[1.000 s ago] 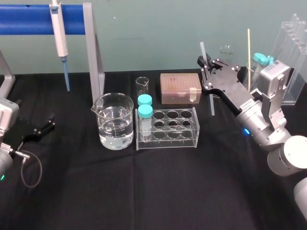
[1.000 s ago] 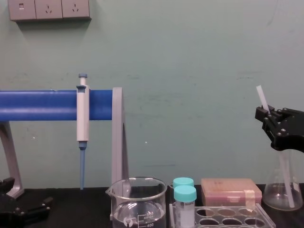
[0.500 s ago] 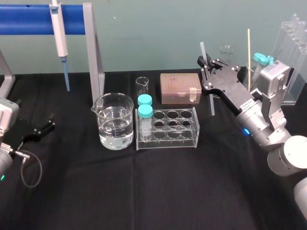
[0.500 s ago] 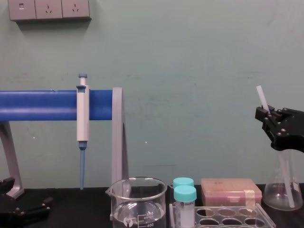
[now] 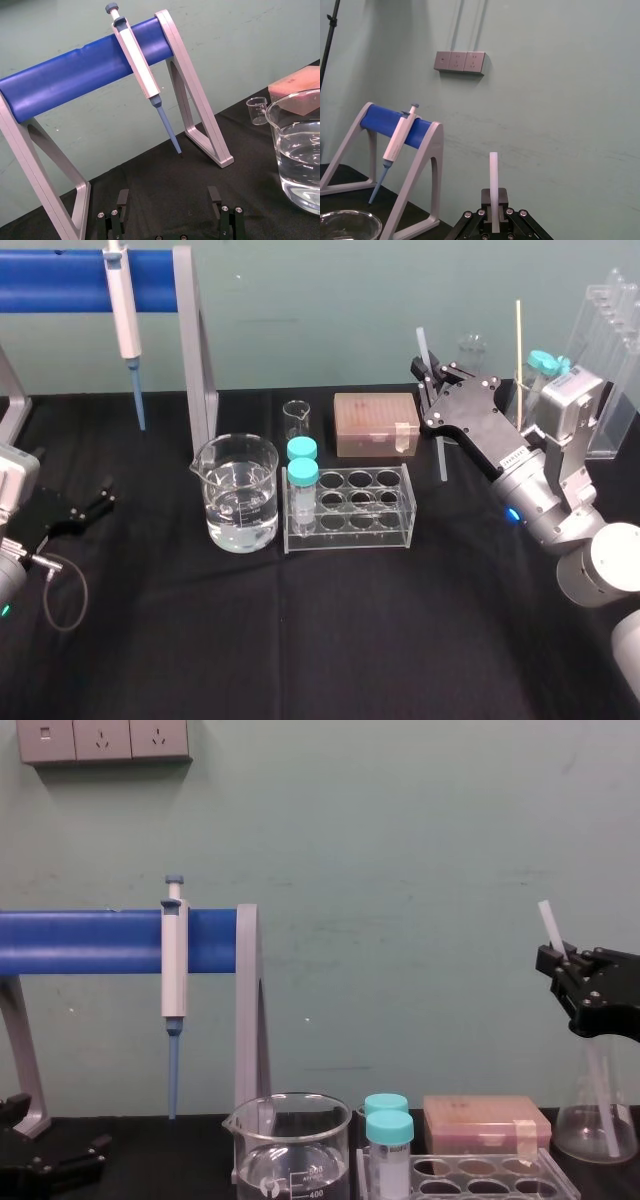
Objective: Pick up the stirring rod with one hand, then place it down.
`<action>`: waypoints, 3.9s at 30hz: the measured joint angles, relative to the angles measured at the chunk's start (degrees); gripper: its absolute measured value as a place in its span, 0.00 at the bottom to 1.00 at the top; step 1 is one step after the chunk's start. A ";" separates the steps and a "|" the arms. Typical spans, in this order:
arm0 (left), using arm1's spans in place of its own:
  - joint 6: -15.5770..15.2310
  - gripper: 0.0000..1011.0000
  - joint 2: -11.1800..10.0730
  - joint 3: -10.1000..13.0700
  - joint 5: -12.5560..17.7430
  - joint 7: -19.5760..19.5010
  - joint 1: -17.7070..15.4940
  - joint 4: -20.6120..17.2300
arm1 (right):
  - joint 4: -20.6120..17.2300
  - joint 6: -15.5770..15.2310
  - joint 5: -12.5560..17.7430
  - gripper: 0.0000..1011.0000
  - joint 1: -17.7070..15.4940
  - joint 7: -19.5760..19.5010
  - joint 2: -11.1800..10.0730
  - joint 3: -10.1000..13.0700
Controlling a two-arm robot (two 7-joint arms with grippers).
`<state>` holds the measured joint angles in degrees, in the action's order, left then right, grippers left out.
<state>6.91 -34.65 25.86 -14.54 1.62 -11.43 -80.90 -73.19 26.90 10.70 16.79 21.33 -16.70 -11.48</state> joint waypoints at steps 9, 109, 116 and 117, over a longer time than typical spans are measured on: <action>0.00 0.99 0.00 0.00 0.00 0.00 0.00 0.00 | 1.80 0.63 0.44 0.07 1.06 2.92 0.81 -0.14; 0.00 0.99 0.00 0.00 0.00 0.00 0.00 0.00 | 39.61 16.33 10.65 0.07 18.85 25.12 6.51 -4.95; 0.00 0.99 0.00 0.00 0.00 0.00 0.00 0.00 | 39.58 16.31 10.82 0.07 18.85 25.36 6.50 -4.94; 0.00 0.99 0.00 0.00 0.00 0.00 0.00 0.00 | 39.58 16.31 10.83 0.07 18.85 25.38 6.50 -4.94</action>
<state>6.91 -34.65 25.86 -14.55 1.62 -11.43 -80.90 -33.61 43.22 21.53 35.65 46.71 -10.19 -16.42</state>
